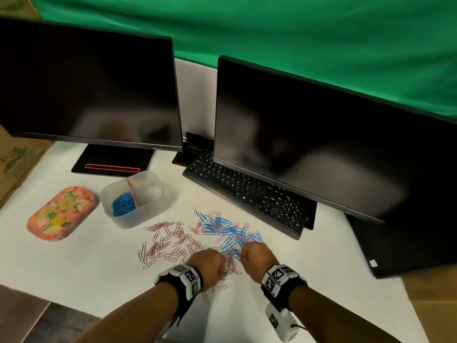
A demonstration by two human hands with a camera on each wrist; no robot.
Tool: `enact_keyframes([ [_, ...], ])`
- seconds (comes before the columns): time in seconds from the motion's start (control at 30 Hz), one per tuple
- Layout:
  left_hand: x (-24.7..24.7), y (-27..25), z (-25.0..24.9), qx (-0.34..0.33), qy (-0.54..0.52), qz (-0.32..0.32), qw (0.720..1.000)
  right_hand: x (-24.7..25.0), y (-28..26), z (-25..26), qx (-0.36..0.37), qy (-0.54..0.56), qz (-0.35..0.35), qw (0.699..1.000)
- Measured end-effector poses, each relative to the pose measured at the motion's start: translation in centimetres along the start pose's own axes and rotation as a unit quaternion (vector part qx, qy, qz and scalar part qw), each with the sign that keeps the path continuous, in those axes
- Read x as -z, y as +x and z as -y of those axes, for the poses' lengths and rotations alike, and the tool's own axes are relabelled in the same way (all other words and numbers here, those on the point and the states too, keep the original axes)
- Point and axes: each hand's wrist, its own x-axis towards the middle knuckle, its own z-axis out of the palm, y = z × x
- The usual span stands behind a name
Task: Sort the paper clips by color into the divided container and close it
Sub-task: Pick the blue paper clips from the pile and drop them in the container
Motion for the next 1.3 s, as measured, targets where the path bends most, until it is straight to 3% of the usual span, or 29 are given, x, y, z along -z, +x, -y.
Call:
enact_keyframes([
  [0.2, 0.6, -0.2, 1.2, 0.033, -0.107, -0.048, 0.993, 0.9, -0.5, -1.9, 0.0, 0.133, -0.01, 0.991],
  [0.37, 1.5, -0.3, 1.8, 0.06, -0.226, -0.063, 0.97, 1.4, -1.0, -2.9, -0.018, 0.248, 0.001, 0.969],
  [0.57, 2.1, 0.1, 2.6, 0.092, -0.386, -0.059, 0.916, 1.2, -1.2, -3.5, -0.023, 0.276, -0.029, 0.961],
  [0.7, 2.4, 0.6, 2.6, 0.104, -0.509, -0.05, 0.853, 1.9, -1.7, -3.4, -0.023, 0.368, -0.036, 0.929],
  [0.77, 2.8, 0.8, 2.0, 0.104, -0.538, -0.041, 0.836, 2.2, -1.9, -3.3, -0.026, 0.416, -0.036, 0.908],
  [0.87, 3.8, 0.8, 0.5, 0.081, -0.498, -0.026, 0.863, 2.5, -2.0, -2.9, -0.021, 0.435, -0.036, 0.9],
  [0.97, 4.3, 1.2, -1.3, 0.053, -0.494, -0.022, 0.868, 2.8, -1.9, -2.3, -0.007, 0.445, -0.032, 0.895],
  [1.03, 4.4, 1.5, -2.3, 0.037, -0.489, -0.031, 0.871, 3.0, -1.8, -1.9, -0.001, 0.445, -0.02, 0.895],
  [1.17, 4.3, 2.2, -3.3, -0.015, -0.42, -0.064, 0.905, 3.4, -1.6, -1.4, -0.008, 0.444, 0.014, 0.896],
  [1.3, 4.3, 2.3, -3.2, -0.006, -0.43, -0.081, 0.899, 3.6, -1.7, -1.3, -0.029, 0.516, 0.034, 0.856],
])
